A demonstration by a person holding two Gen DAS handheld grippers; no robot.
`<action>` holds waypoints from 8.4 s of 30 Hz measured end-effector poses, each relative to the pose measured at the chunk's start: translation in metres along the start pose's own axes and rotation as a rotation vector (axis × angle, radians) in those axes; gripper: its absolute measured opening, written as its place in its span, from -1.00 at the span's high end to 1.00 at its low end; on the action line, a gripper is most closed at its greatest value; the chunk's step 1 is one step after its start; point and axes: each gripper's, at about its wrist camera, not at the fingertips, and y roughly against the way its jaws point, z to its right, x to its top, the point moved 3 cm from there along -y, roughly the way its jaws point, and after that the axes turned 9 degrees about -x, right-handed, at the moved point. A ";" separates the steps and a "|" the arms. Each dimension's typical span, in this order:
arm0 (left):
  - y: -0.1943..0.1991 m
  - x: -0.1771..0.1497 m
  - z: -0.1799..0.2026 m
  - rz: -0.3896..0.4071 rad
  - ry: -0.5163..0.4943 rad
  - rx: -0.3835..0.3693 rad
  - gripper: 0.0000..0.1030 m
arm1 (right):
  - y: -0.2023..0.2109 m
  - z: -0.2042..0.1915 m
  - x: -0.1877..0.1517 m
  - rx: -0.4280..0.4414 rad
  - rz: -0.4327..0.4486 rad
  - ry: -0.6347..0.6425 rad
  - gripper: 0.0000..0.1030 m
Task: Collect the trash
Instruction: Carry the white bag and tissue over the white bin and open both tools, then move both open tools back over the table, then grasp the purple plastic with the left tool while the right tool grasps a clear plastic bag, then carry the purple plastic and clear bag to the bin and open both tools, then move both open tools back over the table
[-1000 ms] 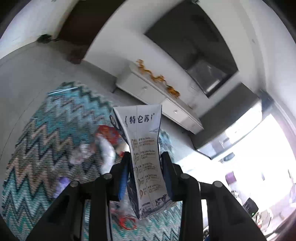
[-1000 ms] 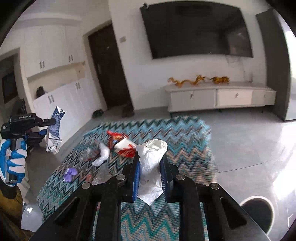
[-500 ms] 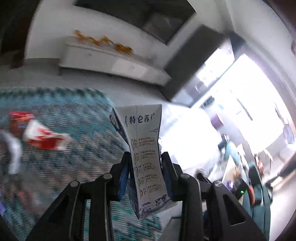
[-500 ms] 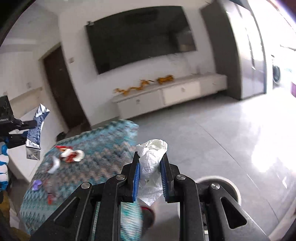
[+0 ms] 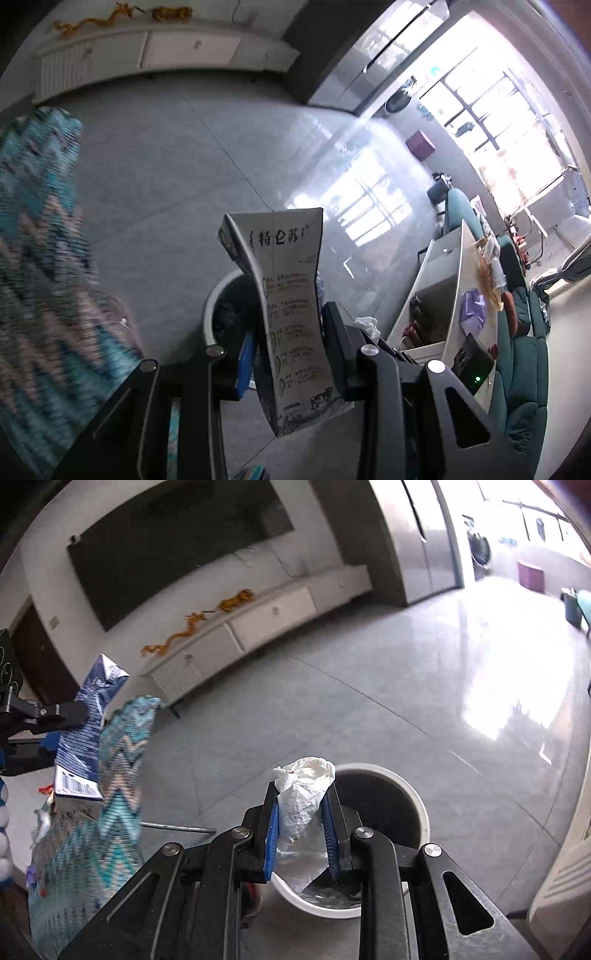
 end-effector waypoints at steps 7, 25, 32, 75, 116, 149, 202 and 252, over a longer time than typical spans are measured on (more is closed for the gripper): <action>-0.077 0.001 0.001 -0.082 -0.014 0.035 0.35 | -0.025 0.019 -0.004 -0.037 -0.038 -0.025 0.46; -0.054 -0.021 0.008 -0.064 -0.110 0.036 -0.11 | -0.018 0.010 0.002 -0.053 -0.035 -0.004 0.05; 0.030 -0.028 0.024 0.154 -0.214 0.100 -0.11 | 0.028 -0.023 0.020 -0.014 0.052 0.041 -0.06; 0.468 -0.246 -0.256 0.781 0.250 0.848 -0.13 | 0.203 -0.329 0.014 0.221 0.379 0.398 -0.75; 0.423 -0.256 -0.293 0.608 0.265 0.801 -0.23 | 0.122 -0.422 -0.079 0.362 0.036 0.636 -0.80; 0.378 -0.272 -0.322 0.476 0.301 0.628 0.40 | 0.057 -0.491 -0.205 0.538 -0.306 0.907 0.64; 0.163 -0.102 -0.039 0.168 -0.490 0.601 0.41 | 0.065 -0.104 -0.019 0.222 0.036 0.148 0.67; 0.189 -0.057 -0.032 0.457 -0.291 0.511 -0.12 | 0.100 -0.107 0.036 0.093 0.224 0.110 -0.43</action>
